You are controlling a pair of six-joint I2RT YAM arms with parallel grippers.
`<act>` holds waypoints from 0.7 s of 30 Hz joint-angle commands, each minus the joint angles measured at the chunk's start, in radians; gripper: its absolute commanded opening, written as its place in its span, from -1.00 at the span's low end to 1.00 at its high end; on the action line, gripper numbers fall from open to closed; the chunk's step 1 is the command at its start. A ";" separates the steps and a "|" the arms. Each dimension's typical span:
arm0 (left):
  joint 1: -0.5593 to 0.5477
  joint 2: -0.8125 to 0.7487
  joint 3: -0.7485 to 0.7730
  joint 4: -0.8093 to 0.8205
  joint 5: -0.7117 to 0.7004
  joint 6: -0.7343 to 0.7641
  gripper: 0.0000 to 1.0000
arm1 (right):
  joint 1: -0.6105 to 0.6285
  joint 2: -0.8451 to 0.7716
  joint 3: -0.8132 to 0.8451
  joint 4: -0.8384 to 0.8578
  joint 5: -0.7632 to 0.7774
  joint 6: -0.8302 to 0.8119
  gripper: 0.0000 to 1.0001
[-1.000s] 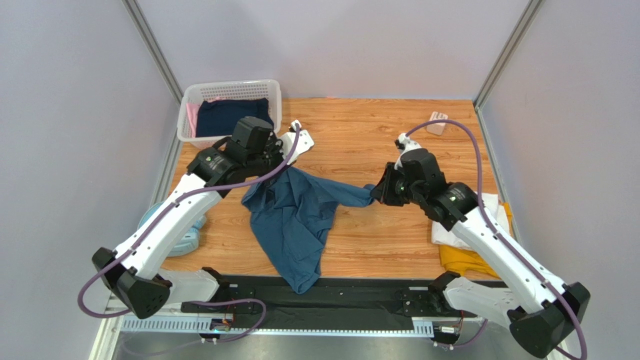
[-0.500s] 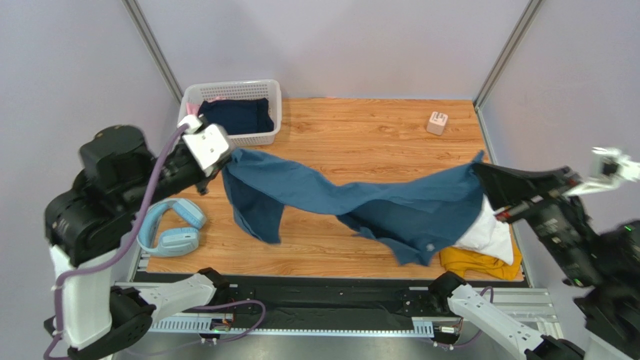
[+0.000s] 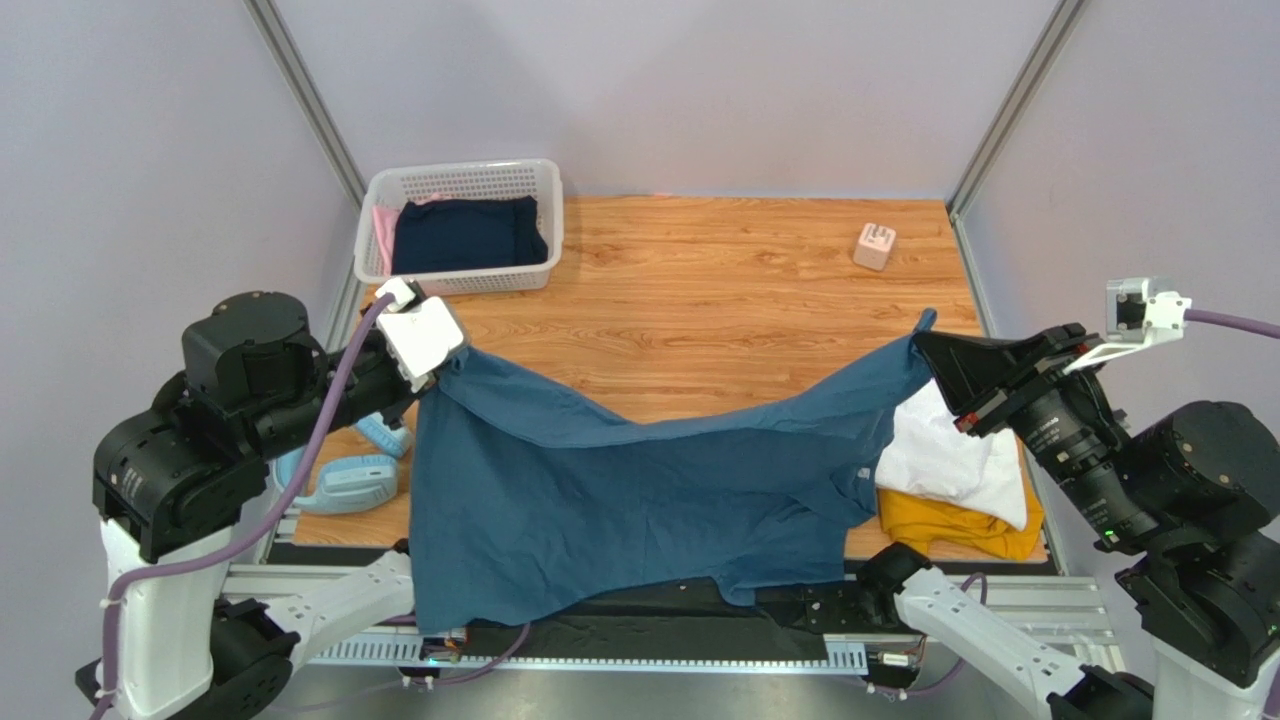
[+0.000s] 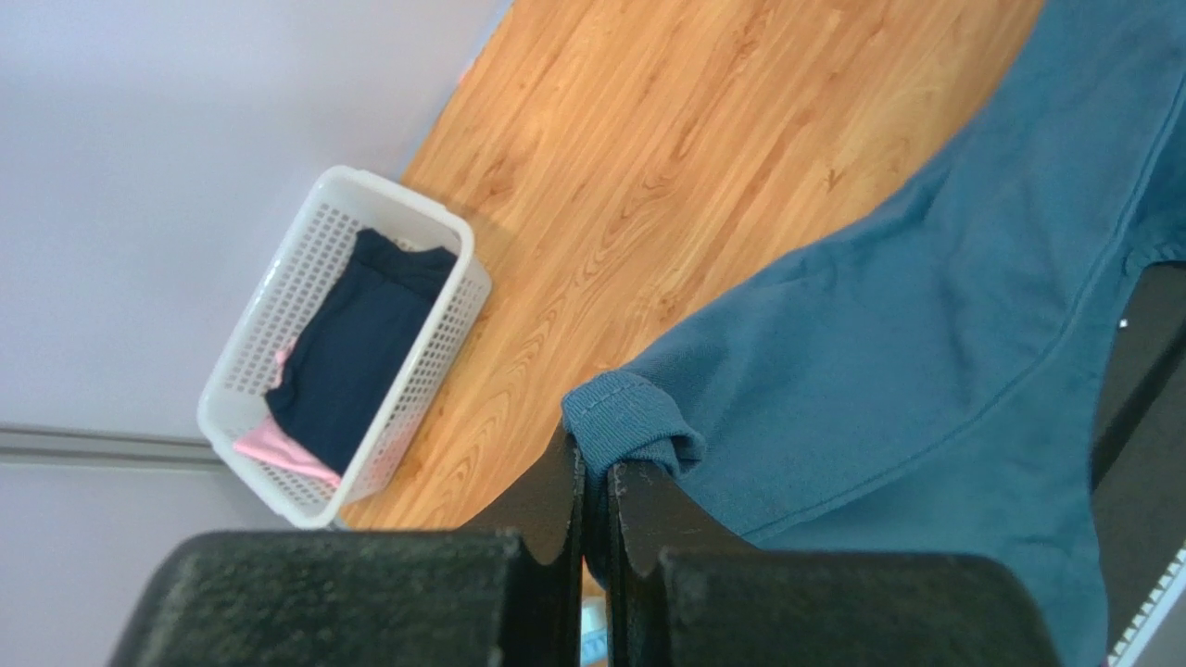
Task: Fold and stack the t-shirts
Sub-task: Flatten out the tshirt
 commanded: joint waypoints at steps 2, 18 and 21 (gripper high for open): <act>0.006 -0.078 -0.072 0.058 -0.143 0.071 -1.00 | -0.002 -0.053 0.022 0.005 0.057 -0.032 -1.00; 0.006 0.006 0.372 -0.113 -0.233 0.081 -1.00 | -0.008 0.017 0.437 -0.129 0.030 -0.077 -1.00; 0.006 0.001 0.492 -0.210 -0.211 0.067 -1.00 | -0.025 -0.024 0.438 -0.161 0.002 -0.054 -1.00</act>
